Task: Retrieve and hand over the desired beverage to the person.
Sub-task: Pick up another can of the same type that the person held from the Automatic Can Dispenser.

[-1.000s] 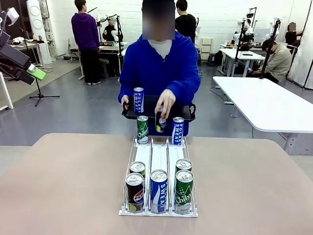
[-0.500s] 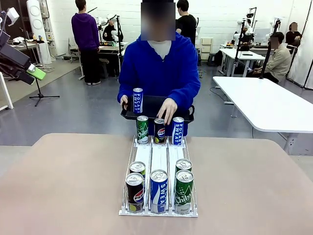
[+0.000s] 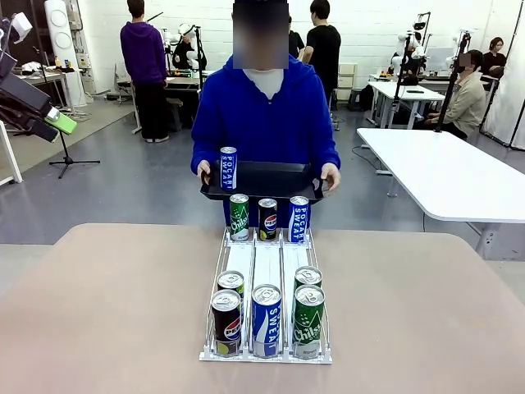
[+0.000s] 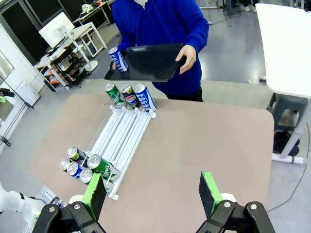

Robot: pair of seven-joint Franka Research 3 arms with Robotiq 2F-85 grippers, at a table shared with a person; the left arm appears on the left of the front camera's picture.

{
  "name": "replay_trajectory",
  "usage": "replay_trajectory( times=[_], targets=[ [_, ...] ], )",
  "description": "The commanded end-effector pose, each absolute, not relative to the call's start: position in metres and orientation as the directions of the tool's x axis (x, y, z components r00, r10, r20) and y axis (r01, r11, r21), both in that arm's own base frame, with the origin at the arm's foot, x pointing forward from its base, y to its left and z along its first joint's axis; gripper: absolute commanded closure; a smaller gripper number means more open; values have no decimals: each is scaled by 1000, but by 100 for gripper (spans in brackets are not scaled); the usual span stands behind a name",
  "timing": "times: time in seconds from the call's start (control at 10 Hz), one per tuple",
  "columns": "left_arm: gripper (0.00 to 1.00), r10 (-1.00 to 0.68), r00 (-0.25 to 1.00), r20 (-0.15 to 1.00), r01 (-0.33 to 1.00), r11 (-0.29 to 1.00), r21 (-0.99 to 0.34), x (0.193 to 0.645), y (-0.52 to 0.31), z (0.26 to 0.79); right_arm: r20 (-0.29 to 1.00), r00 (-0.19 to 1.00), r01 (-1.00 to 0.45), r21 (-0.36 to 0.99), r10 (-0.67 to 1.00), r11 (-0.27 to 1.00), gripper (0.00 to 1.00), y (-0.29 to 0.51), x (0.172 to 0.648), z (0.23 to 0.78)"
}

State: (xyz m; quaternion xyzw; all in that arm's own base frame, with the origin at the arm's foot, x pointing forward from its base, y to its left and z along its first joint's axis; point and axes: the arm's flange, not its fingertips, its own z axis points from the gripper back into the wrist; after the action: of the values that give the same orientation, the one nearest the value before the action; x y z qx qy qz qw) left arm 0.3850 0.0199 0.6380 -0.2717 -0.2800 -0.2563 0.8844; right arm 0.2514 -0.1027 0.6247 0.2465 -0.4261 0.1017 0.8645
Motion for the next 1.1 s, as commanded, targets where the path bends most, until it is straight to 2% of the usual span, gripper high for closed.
replay_trajectory(
  times=[0.0,0.2,0.3,0.4,0.6,0.9,1.0],
  targets=[
    [0,-368,733,573,603,740,-296,382,-6,645,789,613,-401,351,-37,846,0,-102,254,622],
    [0,-477,822,310,544,818,-185,376,-85,651,789,613,-401,351,-37,846,0,-102,254,622],
    [0,-478,842,249,520,842,-144,371,-127,651,789,613,-401,351,-37,846,0,-102,254,622],
    [0,-392,896,210,419,902,-101,359,-172,641,789,613,-401,351,-37,846,0,-102,254,622],
    [0,-312,936,165,323,945,-47,344,-227,613,789,613,-401,351,-37,846,0,-102,254,622],
    [0,-198,955,221,214,975,-52,322,-288,558,789,613,-401,351,-37,846,0,-102,254,622],
    [0,-196,960,199,208,977,-42,319,-303,540,789,613,-401,351,-37,846,0,-102,254,622]
  ],
)
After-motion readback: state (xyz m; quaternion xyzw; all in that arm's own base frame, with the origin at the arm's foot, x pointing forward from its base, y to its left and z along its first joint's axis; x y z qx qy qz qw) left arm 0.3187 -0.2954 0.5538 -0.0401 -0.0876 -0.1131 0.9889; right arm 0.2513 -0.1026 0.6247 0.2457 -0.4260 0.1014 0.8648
